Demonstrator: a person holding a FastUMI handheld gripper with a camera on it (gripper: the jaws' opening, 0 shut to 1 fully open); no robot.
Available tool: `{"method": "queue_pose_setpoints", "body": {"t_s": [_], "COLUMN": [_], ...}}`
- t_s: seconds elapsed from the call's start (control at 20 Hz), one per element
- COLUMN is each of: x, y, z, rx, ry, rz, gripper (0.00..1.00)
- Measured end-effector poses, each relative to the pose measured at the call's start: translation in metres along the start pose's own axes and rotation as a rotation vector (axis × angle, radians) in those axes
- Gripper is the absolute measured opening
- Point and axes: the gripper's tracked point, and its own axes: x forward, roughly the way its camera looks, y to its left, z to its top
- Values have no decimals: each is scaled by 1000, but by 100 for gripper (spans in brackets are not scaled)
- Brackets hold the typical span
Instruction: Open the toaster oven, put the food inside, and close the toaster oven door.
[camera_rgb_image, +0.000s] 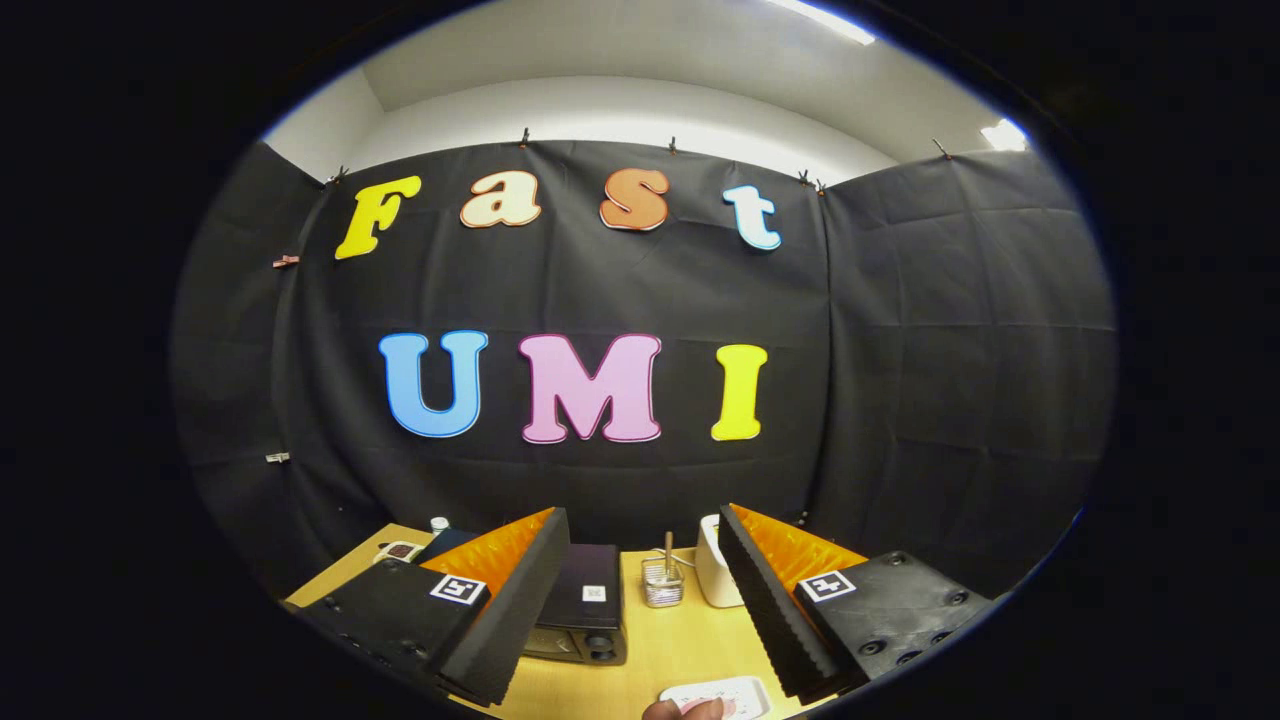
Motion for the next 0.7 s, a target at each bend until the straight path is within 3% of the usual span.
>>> {"method": "queue_pose_setpoints", "body": {"t_s": [0.5, 0.7], "x": [29, 43], "y": [117, 153], "z": [-59, -127], "rx": [62, 41], "ry": [-3, 110], "rz": [94, 109], "gripper": [97, 98]}}
